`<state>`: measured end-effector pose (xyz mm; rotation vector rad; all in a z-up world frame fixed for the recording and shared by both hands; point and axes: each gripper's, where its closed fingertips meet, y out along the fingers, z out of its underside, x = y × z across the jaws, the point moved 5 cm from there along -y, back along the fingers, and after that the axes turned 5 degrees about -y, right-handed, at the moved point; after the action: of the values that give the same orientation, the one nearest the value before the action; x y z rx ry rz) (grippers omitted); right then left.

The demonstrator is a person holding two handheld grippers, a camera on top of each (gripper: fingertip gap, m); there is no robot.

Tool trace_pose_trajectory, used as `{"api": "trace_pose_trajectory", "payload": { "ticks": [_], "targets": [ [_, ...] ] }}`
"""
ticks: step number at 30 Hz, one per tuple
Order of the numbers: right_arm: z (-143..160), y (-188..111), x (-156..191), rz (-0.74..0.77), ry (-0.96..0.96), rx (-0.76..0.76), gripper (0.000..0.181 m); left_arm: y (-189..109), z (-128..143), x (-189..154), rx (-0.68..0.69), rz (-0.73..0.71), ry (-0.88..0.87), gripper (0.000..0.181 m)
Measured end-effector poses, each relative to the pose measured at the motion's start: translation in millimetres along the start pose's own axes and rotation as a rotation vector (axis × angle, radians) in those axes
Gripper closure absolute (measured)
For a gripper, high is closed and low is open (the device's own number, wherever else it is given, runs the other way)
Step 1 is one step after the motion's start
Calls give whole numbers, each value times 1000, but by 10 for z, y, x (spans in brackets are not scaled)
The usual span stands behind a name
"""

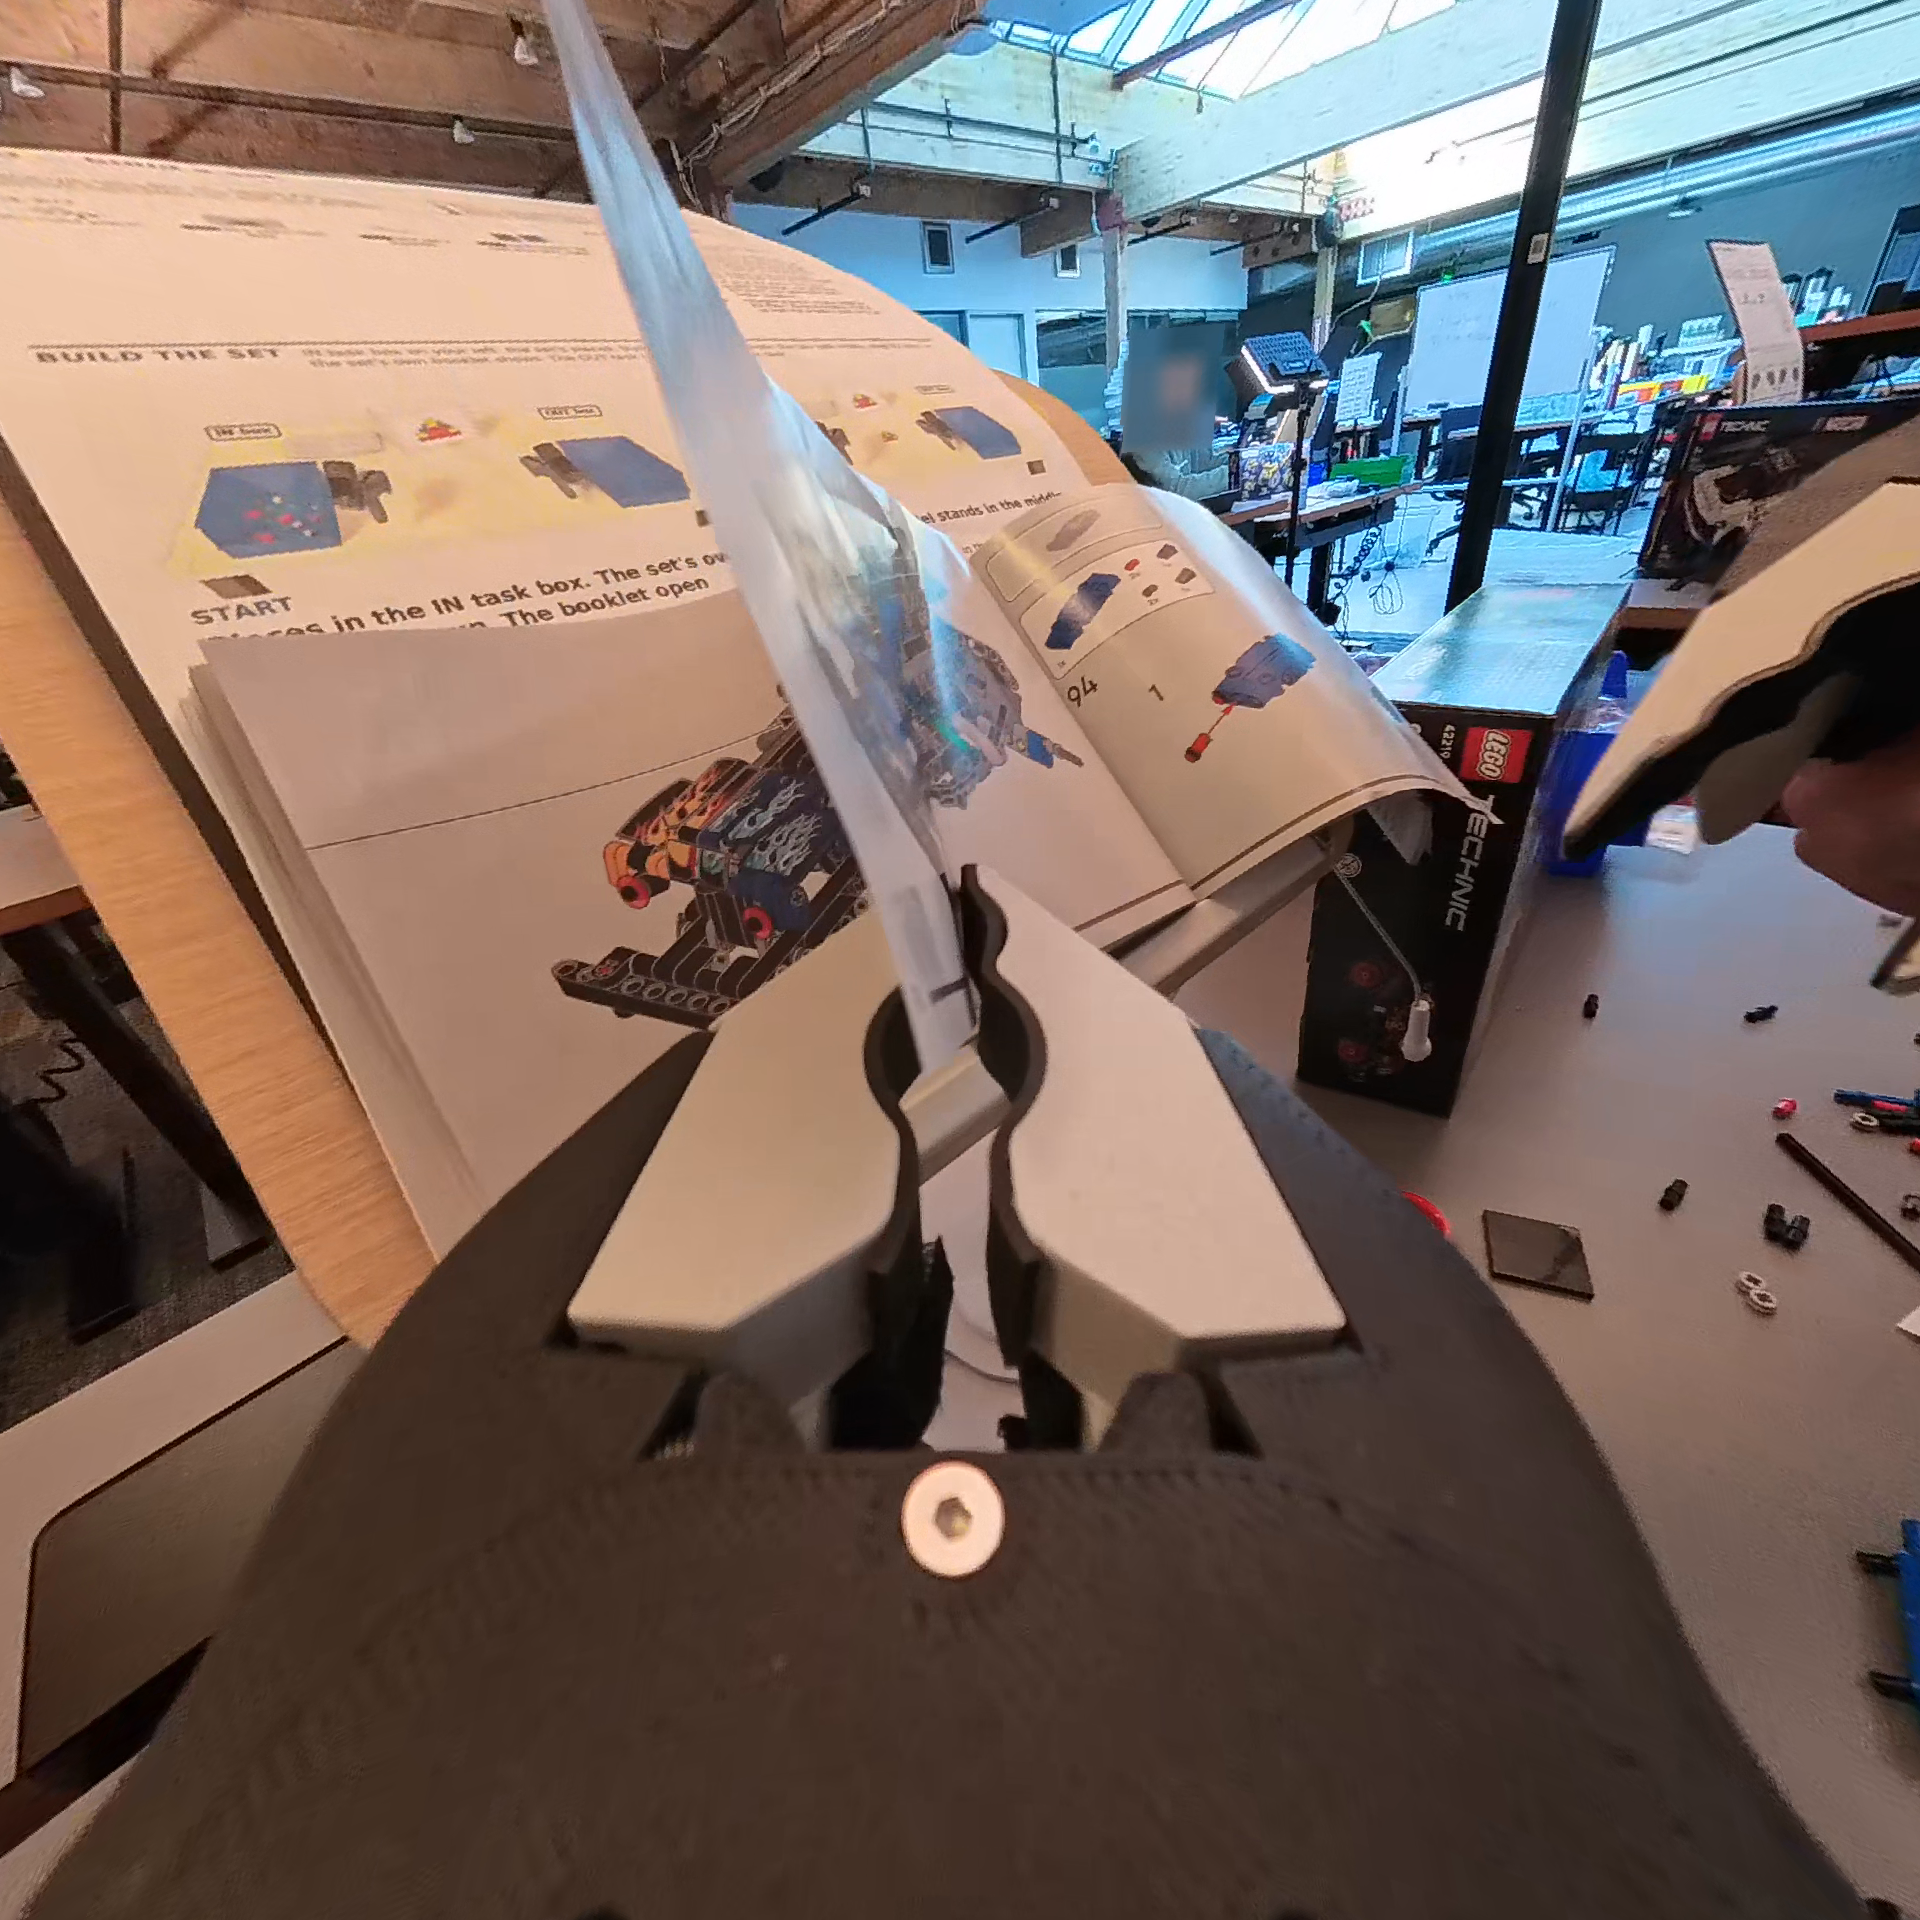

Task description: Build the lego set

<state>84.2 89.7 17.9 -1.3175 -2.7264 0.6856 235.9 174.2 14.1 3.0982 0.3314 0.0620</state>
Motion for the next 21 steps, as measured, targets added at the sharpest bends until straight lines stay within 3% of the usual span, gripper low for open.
{"api": "trace_pose_trajectory", "payload": {
  "ticks": [21],
  "targets": [
    [208,-214,153,23,4,12,137,-14,22,51,-7,17,-54,176]
  ]
}}
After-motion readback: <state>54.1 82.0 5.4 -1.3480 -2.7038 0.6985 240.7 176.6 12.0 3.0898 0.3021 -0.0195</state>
